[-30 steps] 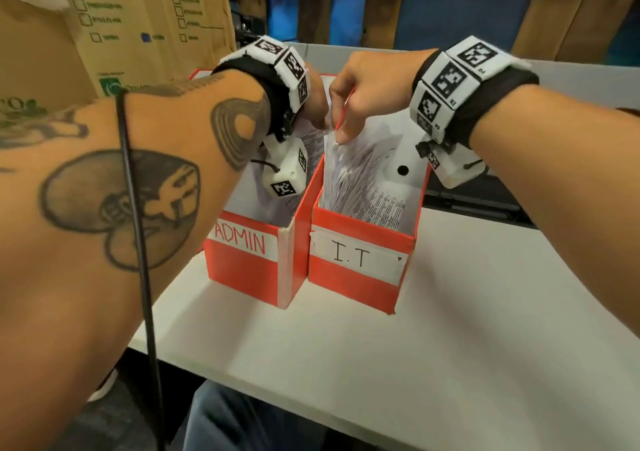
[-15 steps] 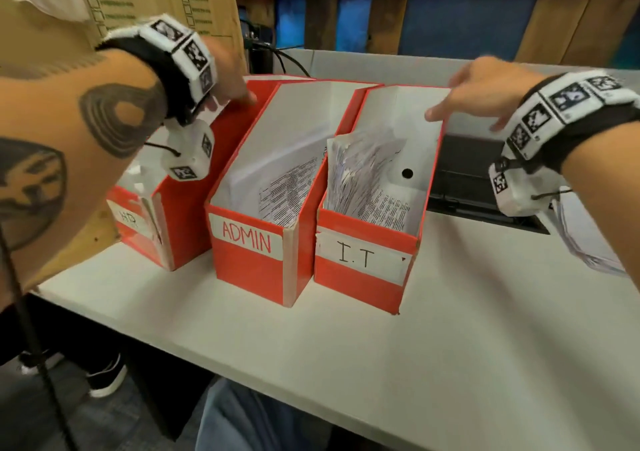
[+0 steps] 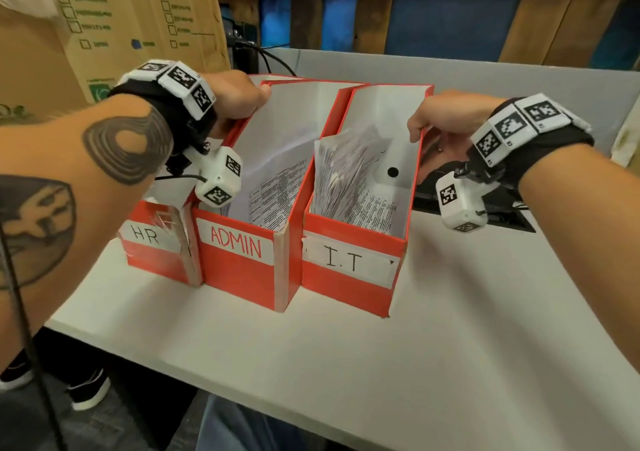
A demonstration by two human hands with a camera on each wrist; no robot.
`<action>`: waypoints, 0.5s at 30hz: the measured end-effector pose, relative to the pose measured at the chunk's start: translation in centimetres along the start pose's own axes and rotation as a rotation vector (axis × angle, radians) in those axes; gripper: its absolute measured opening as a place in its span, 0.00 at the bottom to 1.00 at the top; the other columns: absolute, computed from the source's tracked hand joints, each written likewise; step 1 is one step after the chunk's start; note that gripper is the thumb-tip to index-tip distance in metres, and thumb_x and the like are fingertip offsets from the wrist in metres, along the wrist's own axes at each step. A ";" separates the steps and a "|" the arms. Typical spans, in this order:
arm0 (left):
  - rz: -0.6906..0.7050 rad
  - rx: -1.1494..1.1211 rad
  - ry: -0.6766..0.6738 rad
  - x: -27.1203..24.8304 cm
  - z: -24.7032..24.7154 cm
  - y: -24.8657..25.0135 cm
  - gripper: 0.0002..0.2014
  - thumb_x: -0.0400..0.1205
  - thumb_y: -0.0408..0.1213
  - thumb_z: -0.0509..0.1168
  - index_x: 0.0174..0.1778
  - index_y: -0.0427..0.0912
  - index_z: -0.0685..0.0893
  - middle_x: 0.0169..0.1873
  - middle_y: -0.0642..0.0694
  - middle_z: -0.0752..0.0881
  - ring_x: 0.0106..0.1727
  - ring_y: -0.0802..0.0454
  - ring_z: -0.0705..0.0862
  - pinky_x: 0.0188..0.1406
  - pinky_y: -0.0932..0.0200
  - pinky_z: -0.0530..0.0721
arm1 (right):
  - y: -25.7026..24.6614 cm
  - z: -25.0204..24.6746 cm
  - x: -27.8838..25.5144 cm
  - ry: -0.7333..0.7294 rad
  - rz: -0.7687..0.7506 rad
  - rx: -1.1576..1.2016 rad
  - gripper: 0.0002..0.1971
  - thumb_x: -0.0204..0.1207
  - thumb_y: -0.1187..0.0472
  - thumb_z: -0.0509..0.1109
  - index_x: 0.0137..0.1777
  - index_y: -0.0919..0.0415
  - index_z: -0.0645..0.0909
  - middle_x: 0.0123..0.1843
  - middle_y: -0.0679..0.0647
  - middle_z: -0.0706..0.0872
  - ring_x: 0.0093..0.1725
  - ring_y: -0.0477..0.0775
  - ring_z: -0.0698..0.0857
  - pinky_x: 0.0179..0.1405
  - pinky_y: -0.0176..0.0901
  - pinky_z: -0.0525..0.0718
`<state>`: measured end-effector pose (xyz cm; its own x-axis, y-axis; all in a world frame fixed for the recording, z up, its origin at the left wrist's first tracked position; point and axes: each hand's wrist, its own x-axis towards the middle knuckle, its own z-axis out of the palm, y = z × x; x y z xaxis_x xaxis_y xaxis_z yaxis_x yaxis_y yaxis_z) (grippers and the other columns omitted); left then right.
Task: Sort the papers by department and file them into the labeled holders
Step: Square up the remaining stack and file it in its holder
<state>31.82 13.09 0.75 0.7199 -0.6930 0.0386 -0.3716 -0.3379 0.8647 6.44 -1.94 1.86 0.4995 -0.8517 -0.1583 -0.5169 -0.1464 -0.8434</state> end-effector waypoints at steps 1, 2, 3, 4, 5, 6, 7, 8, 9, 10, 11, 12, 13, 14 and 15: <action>-0.002 -0.013 0.004 0.1 0.1 0.2 0.22 0.90 0.52 0.61 0.67 0.36 0.80 0.57 0.35 0.90 0.56 0.37 0.91 0.62 0.38 0.88 | 0.0 -0.1 0.0 0.000 -0.004 0.004 0.22 0.78 0.76 0.62 0.72 0.76 0.71 0.62 0.81 0.83 0.56 0.87 0.87 0.53 0.77 0.90; 0.002 -0.024 0.006 0.2 0.1 0.3 0.20 0.91 0.50 0.61 0.68 0.36 0.79 0.56 0.36 0.89 0.55 0.38 0.90 0.61 0.40 0.88 | 0.1 -0.1 -0.1 -0.001 -0.008 0.006 0.22 0.78 0.76 0.62 0.72 0.76 0.71 0.63 0.81 0.83 0.56 0.86 0.87 0.53 0.77 0.90; 0.001 -0.025 0.000 0.0 0.1 0.5 0.19 0.91 0.49 0.61 0.68 0.36 0.78 0.56 0.36 0.89 0.55 0.39 0.90 0.61 0.41 0.87 | 0.2 -0.1 -0.1 -0.002 -0.013 0.005 0.21 0.78 0.75 0.62 0.72 0.75 0.71 0.64 0.81 0.83 0.57 0.85 0.87 0.52 0.77 0.90; 0.006 -0.015 -0.006 -0.1 0.1 0.5 0.19 0.91 0.48 0.61 0.69 0.35 0.78 0.57 0.36 0.89 0.56 0.38 0.90 0.61 0.40 0.87 | 0.4 -0.2 -0.2 -0.002 -0.019 0.008 0.21 0.78 0.75 0.63 0.72 0.75 0.72 0.65 0.80 0.82 0.58 0.84 0.87 0.52 0.77 0.90; 0.005 0.026 -0.007 -0.2 0.2 0.6 0.21 0.91 0.47 0.61 0.71 0.34 0.78 0.59 0.35 0.88 0.58 0.35 0.89 0.61 0.38 0.87 | 0.6 -0.3 -0.1 -0.005 -0.024 0.016 0.21 0.78 0.74 0.64 0.72 0.73 0.73 0.66 0.78 0.82 0.60 0.82 0.86 0.51 0.77 0.90; 0.010 0.087 0.000 -0.3 0.2 0.7 0.22 0.91 0.48 0.61 0.72 0.33 0.78 0.61 0.33 0.88 0.60 0.31 0.88 0.61 0.36 0.87 | 0.8 -0.4 -0.2 -0.010 -0.025 0.020 0.21 0.78 0.72 0.67 0.72 0.71 0.74 0.68 0.77 0.81 0.61 0.80 0.86 0.50 0.77 0.90; 0.027 0.163 0.012 -0.4 0.2 1.1 0.23 0.91 0.49 0.60 0.72 0.32 0.78 0.62 0.31 0.87 0.61 0.28 0.87 0.61 0.35 0.87 | 1.1 -0.6 -0.2 -0.019 -0.026 0.012 0.21 0.78 0.68 0.71 0.71 0.69 0.75 0.68 0.75 0.82 0.62 0.77 0.86 0.49 0.76 0.91; 0.018 0.246 0.026 -0.7 0.2 1.6 0.24 0.91 0.51 0.59 0.71 0.34 0.79 0.63 0.31 0.86 0.62 0.28 0.87 0.62 0.34 0.86 | 1.3 -0.9 -0.4 -0.033 -0.028 -0.011 0.22 0.78 0.61 0.75 0.71 0.67 0.78 0.68 0.72 0.83 0.62 0.75 0.87 0.49 0.73 0.92; 0.021 0.337 0.045 -1.3 0.4 2.3 0.25 0.91 0.54 0.57 0.71 0.36 0.79 0.65 0.31 0.85 0.64 0.29 0.86 0.64 0.35 0.85 | 1.6 -1.3 -0.6 -0.051 -0.029 -0.030 0.25 0.77 0.53 0.79 0.70 0.64 0.80 0.68 0.69 0.84 0.61 0.75 0.88 0.49 0.70 0.92; 0.051 0.440 0.087 -1.9 0.8 3.4 0.28 0.91 0.57 0.54 0.74 0.36 0.79 0.69 0.31 0.83 0.68 0.29 0.83 0.69 0.36 0.82 | 1.8 -2.0 -1.0 -0.063 -0.033 -0.037 0.29 0.74 0.44 0.81 0.69 0.59 0.81 0.67 0.66 0.85 0.59 0.74 0.89 0.51 0.68 0.91; 0.112 0.545 0.152 -2.6 1.2 4.7 0.31 0.92 0.57 0.51 0.77 0.33 0.77 0.73 0.30 0.80 0.73 0.29 0.79 0.73 0.39 0.78 | 2.1 -2.9 -1.3 -0.061 -0.044 -0.033 0.31 0.70 0.38 0.81 0.68 0.56 0.81 0.66 0.64 0.86 0.58 0.74 0.90 0.55 0.68 0.90; 0.213 0.642 0.224 -3.5 2.0 6.3 0.32 0.93 0.55 0.49 0.78 0.29 0.76 0.76 0.27 0.77 0.76 0.29 0.76 0.75 0.41 0.74 | 2.3 -4.0 -1.7 -0.039 -0.055 -0.021 0.32 0.68 0.35 0.82 0.66 0.53 0.81 0.66 0.61 0.86 0.58 0.72 0.91 0.59 0.68 0.89; 0.297 0.711 0.261 -4.9 2.9 7.9 0.33 0.94 0.54 0.48 0.75 0.25 0.76 0.75 0.25 0.76 0.76 0.28 0.75 0.73 0.42 0.73 | 2.7 -5.2 -2.1 0.001 -0.059 -0.008 0.33 0.67 0.34 0.82 0.66 0.52 0.81 0.66 0.59 0.86 0.58 0.70 0.91 0.61 0.68 0.88; 0.376 0.744 0.274 -5.9 4.1 9.4 0.32 0.94 0.53 0.49 0.72 0.24 0.78 0.73 0.25 0.78 0.73 0.27 0.77 0.70 0.43 0.75 | 3.3 -6.6 -2.3 0.051 -0.057 -0.002 0.33 0.67 0.35 0.82 0.66 0.52 0.82 0.66 0.57 0.87 0.59 0.68 0.91 0.61 0.67 0.88; 0.491 0.727 0.275 -6.9 5.4 10.9 0.31 0.93 0.54 0.50 0.69 0.26 0.80 0.69 0.26 0.81 0.70 0.28 0.79 0.65 0.44 0.76 | 4.0 -8.0 -2.6 0.110 -0.048 -0.007 0.32 0.68 0.37 0.83 0.67 0.52 0.83 0.66 0.55 0.87 0.60 0.65 0.91 0.62 0.66 0.88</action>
<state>19.62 10.76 7.18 0.4630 -0.7201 0.5168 -0.8827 -0.4276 0.1950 -2.46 -4.35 2.99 0.4451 -0.8935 -0.0600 -0.4988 -0.1917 -0.8453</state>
